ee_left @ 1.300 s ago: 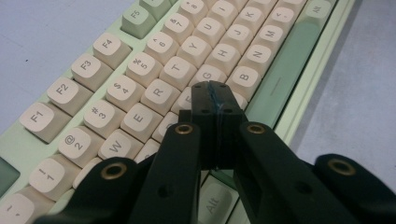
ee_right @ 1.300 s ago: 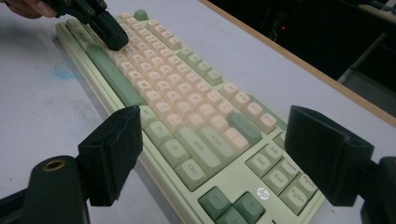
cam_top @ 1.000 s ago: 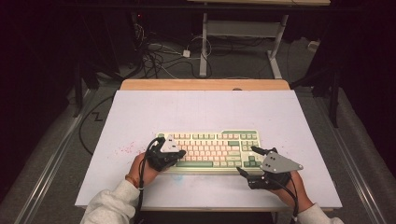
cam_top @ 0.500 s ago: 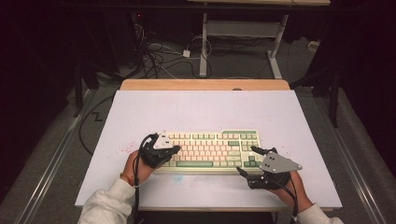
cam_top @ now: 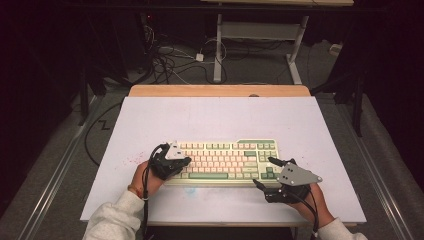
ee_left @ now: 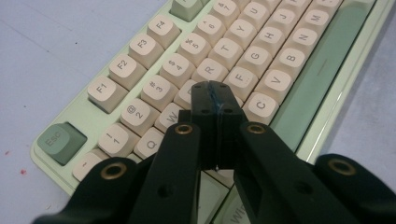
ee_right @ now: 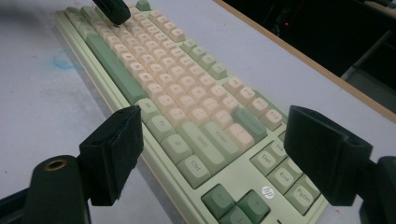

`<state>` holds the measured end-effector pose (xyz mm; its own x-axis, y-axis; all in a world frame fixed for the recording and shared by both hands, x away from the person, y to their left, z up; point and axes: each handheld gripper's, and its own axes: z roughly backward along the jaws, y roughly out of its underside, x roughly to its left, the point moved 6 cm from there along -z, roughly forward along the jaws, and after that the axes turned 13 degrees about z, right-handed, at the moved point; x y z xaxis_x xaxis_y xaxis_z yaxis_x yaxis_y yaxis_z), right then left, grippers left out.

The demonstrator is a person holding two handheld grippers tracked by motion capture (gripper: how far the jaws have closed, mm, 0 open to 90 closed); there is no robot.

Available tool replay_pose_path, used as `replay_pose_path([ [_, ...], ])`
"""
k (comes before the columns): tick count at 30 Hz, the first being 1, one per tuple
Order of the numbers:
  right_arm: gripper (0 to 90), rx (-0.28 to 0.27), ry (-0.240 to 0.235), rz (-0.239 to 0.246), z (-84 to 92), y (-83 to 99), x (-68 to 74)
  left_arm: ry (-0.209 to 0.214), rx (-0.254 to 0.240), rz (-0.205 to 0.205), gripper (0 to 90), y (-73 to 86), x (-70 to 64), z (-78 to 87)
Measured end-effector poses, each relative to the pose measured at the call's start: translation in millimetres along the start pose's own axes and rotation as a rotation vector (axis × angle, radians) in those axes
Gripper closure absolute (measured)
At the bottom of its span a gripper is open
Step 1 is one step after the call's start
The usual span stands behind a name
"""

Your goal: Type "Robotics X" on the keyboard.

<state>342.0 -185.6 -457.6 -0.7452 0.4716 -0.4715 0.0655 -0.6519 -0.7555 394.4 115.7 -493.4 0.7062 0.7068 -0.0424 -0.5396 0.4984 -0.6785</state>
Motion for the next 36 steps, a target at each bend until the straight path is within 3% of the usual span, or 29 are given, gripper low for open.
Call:
replay_pose_path([
  [6, 20.6, 0.004, -0.002, 0.005, -0.7, 0.5, 0.4, 0.000, 0.011, 0.001, 87.7, 1.3, 1.0, -2.6],
  [7, 20.5, 0.006, -0.002, 0.008, -0.9, 0.6, 0.4, 0.007, 0.031, 0.002, 87.8, 2.8, 1.2, -4.2],
  [36, 21.0, 0.003, 0.004, 0.009, 0.2, 0.2, 0.0, -0.023, -0.068, -0.020, 87.5, -6.6, -1.5, 14.4],
])
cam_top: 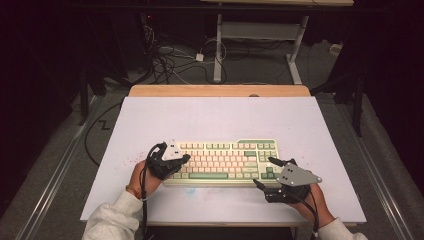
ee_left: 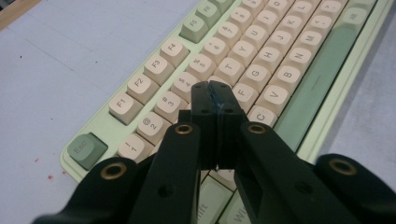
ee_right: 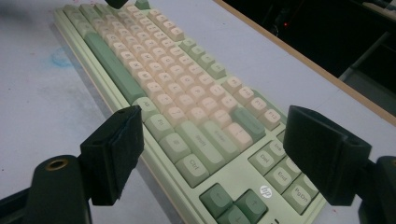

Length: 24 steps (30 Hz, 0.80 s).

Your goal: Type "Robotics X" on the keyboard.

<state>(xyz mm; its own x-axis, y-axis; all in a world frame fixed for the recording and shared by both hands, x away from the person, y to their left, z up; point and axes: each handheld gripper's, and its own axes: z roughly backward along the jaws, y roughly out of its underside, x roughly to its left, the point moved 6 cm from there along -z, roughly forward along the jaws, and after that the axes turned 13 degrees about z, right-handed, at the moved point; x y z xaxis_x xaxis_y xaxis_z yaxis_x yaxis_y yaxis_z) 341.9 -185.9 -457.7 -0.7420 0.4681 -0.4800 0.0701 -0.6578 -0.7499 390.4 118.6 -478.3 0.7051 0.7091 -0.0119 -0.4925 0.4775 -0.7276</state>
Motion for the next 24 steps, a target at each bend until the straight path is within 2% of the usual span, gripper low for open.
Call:
replay_pose_path([
  [15, 21.0, -0.003, 0.003, 0.004, 1.2, -0.5, -0.6, 0.012, -0.027, -0.019, 87.5, -4.2, -8.3, 6.1],
  [24, 20.9, 0.004, -0.003, 0.004, -0.6, 0.5, 0.9, 0.010, -0.036, -0.022, 87.4, -4.8, -7.6, 8.6],
])
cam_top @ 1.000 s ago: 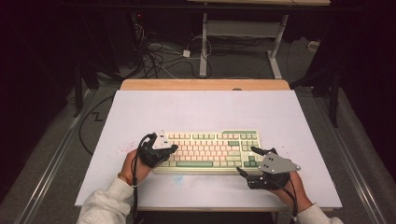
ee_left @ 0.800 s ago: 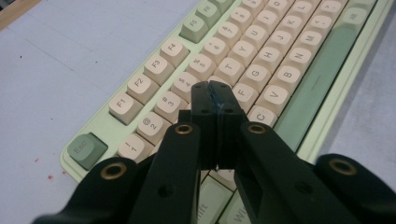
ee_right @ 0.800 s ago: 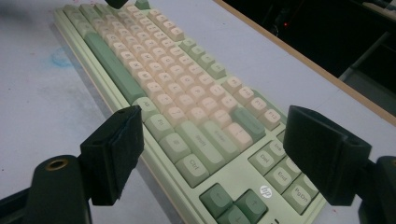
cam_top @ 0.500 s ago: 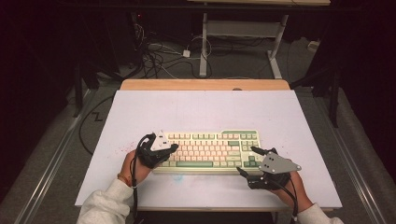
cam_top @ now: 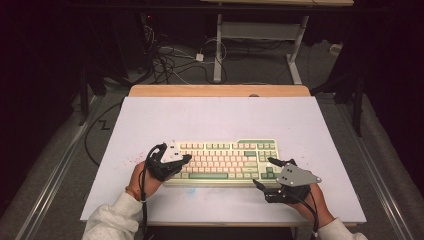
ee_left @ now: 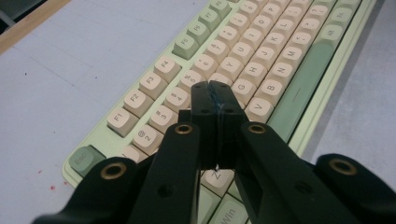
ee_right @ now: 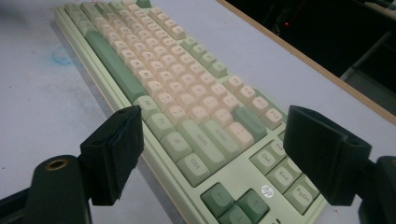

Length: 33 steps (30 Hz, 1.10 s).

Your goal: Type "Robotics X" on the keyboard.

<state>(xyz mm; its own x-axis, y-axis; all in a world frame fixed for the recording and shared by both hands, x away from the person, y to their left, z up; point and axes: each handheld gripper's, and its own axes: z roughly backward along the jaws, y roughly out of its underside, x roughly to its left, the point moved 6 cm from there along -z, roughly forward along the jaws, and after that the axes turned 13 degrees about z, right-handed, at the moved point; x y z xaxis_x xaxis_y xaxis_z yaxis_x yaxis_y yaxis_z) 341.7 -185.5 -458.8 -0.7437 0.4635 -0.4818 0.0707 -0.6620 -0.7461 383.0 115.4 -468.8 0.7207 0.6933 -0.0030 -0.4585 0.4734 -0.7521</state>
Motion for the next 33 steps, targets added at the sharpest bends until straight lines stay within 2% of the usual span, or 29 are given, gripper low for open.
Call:
replay_pose_path([
  [15, 21.0, -0.002, 0.003, -0.003, 0.2, 0.8, -1.8, -0.011, -0.034, -0.004, 84.3, -0.8, 0.7, 3.4],
  [33, 21.3, -0.002, 0.001, -0.007, 0.8, 0.9, -1.6, 0.020, -0.050, -0.024, 82.5, -2.5, -11.7, 8.4],
])
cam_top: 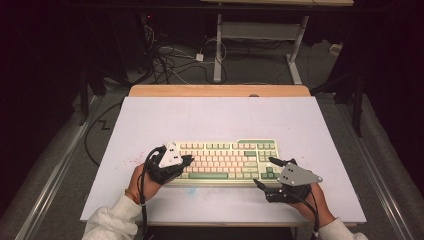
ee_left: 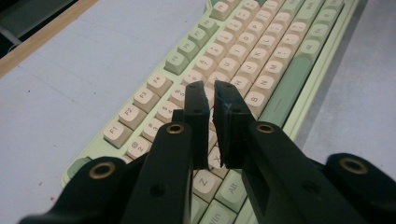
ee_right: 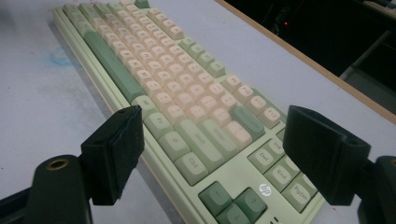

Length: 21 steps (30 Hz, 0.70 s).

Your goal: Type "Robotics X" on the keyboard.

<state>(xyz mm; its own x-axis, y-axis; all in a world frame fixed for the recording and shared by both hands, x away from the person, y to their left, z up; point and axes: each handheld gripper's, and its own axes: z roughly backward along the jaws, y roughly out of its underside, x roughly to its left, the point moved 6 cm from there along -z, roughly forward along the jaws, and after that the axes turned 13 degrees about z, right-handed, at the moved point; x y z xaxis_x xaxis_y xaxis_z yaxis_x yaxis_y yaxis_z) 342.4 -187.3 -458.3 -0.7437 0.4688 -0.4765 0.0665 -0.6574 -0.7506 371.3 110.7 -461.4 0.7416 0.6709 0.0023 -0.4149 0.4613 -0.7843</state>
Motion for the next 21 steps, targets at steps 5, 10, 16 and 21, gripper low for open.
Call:
replay_pose_path([
  [5, 21.3, 0.001, -0.002, 0.002, -0.4, -0.3, 0.7, 0.017, 0.001, -0.008, 85.2, 0.6, -6.3, -0.6],
  [10, 21.3, 0.003, -0.006, 0.004, -1.1, -0.2, 1.8, 0.037, 0.015, -0.017, 85.3, 2.2, -12.4, -1.8],
  [16, 21.4, 0.005, -0.010, 0.006, -1.6, -0.1, 3.0, 0.054, 0.030, -0.020, 87.0, 5.8, -16.4, -3.7],
  [21, 21.5, 0.007, -0.012, 0.006, -2.2, 0.0, 3.6, 0.060, 0.045, -0.028, 87.1, 8.8, -18.9, -5.2],
])
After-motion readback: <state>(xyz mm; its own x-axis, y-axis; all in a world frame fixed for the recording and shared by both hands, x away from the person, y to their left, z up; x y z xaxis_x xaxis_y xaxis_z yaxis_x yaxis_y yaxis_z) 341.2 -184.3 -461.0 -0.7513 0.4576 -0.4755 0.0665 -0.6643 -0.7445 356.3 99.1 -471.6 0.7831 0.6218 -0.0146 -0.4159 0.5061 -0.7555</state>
